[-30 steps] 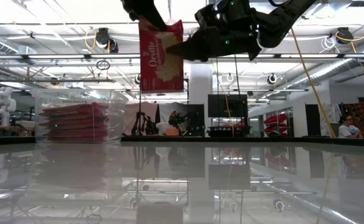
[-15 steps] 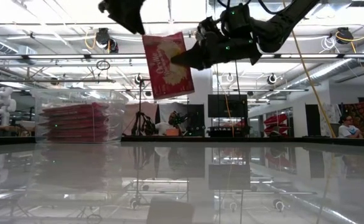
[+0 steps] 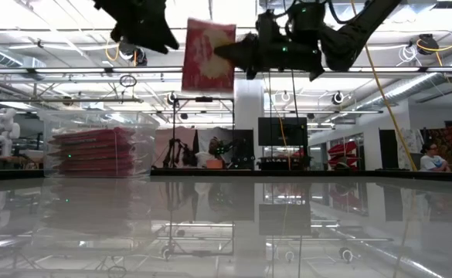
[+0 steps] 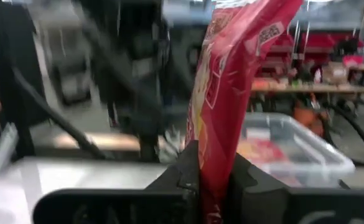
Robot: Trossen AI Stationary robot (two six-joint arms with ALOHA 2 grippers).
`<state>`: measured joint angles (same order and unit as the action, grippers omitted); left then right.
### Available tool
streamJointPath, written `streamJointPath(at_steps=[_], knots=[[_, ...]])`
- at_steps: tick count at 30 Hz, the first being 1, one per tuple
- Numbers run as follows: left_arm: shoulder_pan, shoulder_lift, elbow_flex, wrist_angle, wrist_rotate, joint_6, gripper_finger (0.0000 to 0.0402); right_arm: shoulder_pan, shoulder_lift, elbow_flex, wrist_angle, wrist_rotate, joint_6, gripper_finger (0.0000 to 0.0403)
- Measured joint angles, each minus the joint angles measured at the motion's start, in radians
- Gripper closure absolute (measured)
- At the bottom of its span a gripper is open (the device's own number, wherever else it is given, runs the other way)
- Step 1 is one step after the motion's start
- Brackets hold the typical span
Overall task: Sort popcorn bags into baskets
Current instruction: Put the red popcorn bag into the transparent container
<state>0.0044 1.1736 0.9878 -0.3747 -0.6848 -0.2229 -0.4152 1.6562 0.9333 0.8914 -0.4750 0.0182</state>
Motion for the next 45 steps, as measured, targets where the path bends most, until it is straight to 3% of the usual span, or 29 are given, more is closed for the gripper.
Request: streamJointPath(at_steps=[7, 12, 16, 19, 23, 31, 36, 39, 42, 45], knots=[[-0.036, -0.054, -0.274, 0.592, 0.009, 0.103, 0.0178, 0.031, 0.0, -0.055, 0.333, 0.003, 0.158, 0.0388], [-0.032, -0.018, -0.406, 0.988, 0.156, 0.182, 0.0138, 0.082, 0.0, -0.059, 0.423, 0.032, 0.143, 0.0388], [-0.032, 0.029, -0.443, 1.178, 0.249, 0.226, 0.0126, 0.124, -0.002, -0.059, 0.449, 0.052, 0.073, 0.0388], [-0.032, 0.07, -0.444, 1.256, 0.323, 0.289, 0.0145, 0.148, -0.002, -0.058, 0.484, 0.056, 0.046, 0.0388], [-0.031, 0.115, -0.443, 1.378, 0.443, 0.371, 0.0207, 0.162, -0.002, -0.058, 0.492, 0.056, 0.022, 0.0388], [-0.014, 0.128, -0.443, 1.386, 0.466, 0.371, 0.0377, 0.161, -0.002, -0.058, 0.495, 0.056, 0.056, 0.0387], [-0.003, 0.095, -0.444, 1.323, 0.466, 0.32, 0.0371, 0.142, -0.012, -0.062, 0.428, 0.033, 0.135, 0.0376], [-0.007, 0.032, -0.444, 1.195, 0.455, 0.293, 0.037, 0.129, -0.044, -0.088, 0.296, 0.004, 0.153, 0.0353], [-0.007, -0.048, -0.441, 0.995, 0.42, 0.235, 0.0383, 0.121, -0.119, -0.124, 0.044, 0.039, 0.109, 0.0321], [-0.005, -0.116, -0.443, 0.789, 0.364, 0.148, 0.0386, 0.121, -0.22, -0.133, -0.322, 0.204, -0.017, 0.0286]])
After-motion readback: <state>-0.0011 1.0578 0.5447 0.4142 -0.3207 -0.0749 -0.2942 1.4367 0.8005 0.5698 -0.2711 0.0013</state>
